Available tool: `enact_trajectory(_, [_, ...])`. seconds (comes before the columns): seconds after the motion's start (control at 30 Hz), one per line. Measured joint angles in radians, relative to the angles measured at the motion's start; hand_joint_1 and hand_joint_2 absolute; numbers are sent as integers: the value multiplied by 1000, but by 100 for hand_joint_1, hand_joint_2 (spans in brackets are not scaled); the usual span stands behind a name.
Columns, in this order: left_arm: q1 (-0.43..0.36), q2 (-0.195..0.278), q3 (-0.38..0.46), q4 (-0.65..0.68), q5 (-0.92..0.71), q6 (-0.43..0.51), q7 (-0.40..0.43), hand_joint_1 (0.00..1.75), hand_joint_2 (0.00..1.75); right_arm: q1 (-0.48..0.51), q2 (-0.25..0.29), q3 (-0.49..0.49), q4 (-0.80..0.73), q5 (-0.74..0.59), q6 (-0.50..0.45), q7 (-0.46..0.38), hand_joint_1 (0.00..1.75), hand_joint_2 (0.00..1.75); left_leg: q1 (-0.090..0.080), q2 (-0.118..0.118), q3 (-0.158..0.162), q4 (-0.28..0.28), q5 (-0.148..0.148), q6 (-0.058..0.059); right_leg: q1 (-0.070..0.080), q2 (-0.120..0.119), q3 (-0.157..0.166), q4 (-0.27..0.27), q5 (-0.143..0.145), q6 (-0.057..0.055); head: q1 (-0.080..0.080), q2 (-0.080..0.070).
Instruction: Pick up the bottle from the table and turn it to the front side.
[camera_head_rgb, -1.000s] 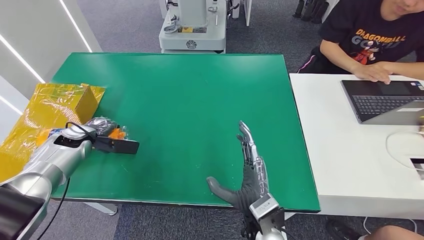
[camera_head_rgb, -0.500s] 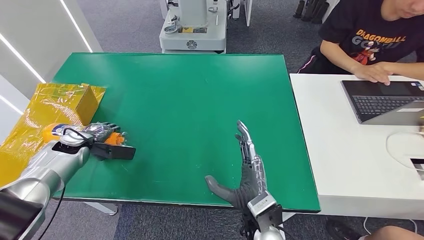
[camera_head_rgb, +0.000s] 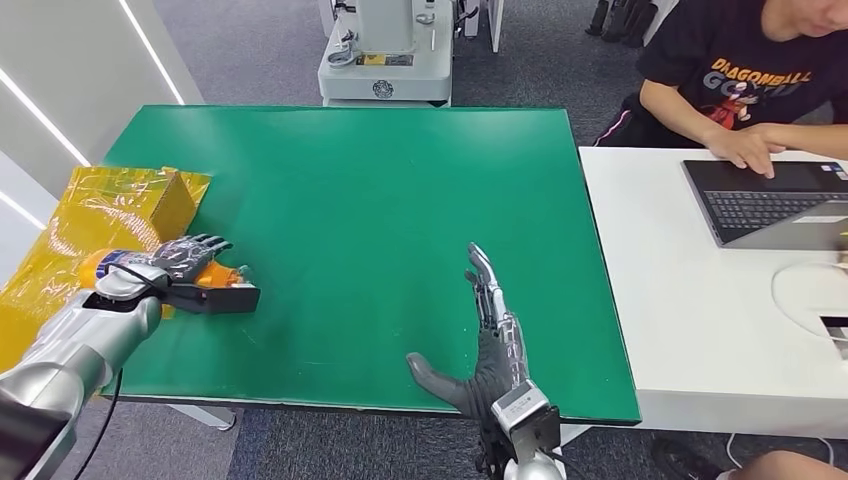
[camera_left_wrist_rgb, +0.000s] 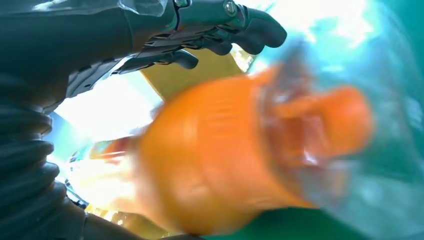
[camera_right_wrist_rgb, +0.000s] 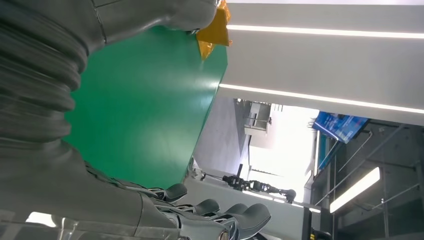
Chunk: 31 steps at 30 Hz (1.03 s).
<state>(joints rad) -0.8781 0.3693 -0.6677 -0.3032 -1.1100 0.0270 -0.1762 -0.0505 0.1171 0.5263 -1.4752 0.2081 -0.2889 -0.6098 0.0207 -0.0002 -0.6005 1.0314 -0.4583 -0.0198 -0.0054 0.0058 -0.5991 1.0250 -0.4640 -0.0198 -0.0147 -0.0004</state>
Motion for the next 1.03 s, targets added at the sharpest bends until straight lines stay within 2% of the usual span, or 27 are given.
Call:
enact_trajectory(0.1, [-5,13,17,-12,-1,22,-26,0,175,3,0,-1,0,0,3,1,0,175,0,0,0,0,0,0,0,0,0,0,0,0,0,0])
enact_trajectory(0.33, [-17,54,48,-53,14,10,-104,0,175,21,0,-12,-1,2,13,0,0,175,0,0,0,0,0,0,0,0,0,0,0,0,0,0])
enact_trajectory(0.47, [3,103,82,-112,74,-44,-162,0,175,33,1,-24,-8,11,22,0,0,175,0,1,0,0,0,0,0,1,0,0,0,0,0,0])
enact_trajectory(0.6, [80,168,145,-260,264,-177,-243,0,175,53,1,-44,-26,24,38,2,0,175,0,1,0,0,0,0,0,1,-1,0,-1,0,0,0])
enact_trajectory(0.7, [185,182,232,-412,502,-265,-319,0,175,58,4,-56,-31,27,57,1,0,175,0,1,0,0,-1,-1,0,1,-1,0,-1,-1,0,0])
enact_trajectory(0.83, [334,147,356,-631,821,-333,-433,0,175,59,8,-63,-31,32,75,-4,0,175,-1,2,0,0,-1,-1,-1,2,-1,-1,-1,-1,0,0])
enact_trajectory(0.93, [412,69,426,-766,1015,-366,-499,0,175,57,11,-64,-31,33,77,-6,0,175,-1,0,0,0,-1,-1,-1,0,0,-2,-1,0,0,0])
enact_trajectory(1.0, [445,11,459,-834,1120,-371,-514,0,175,55,15,-64,-31,33,78,-4,0,175,-1,0,0,0,-1,-1,-1,-1,1,-2,-1,0,0,0])
enact_trajectory(1.03, [453,-3,465,-849,1144,-370,-515,0,175,54,17,-64,-31,33,78,-4,0,175,-1,0,0,0,-1,0,-1,-1,1,-2,-1,0,0,0])
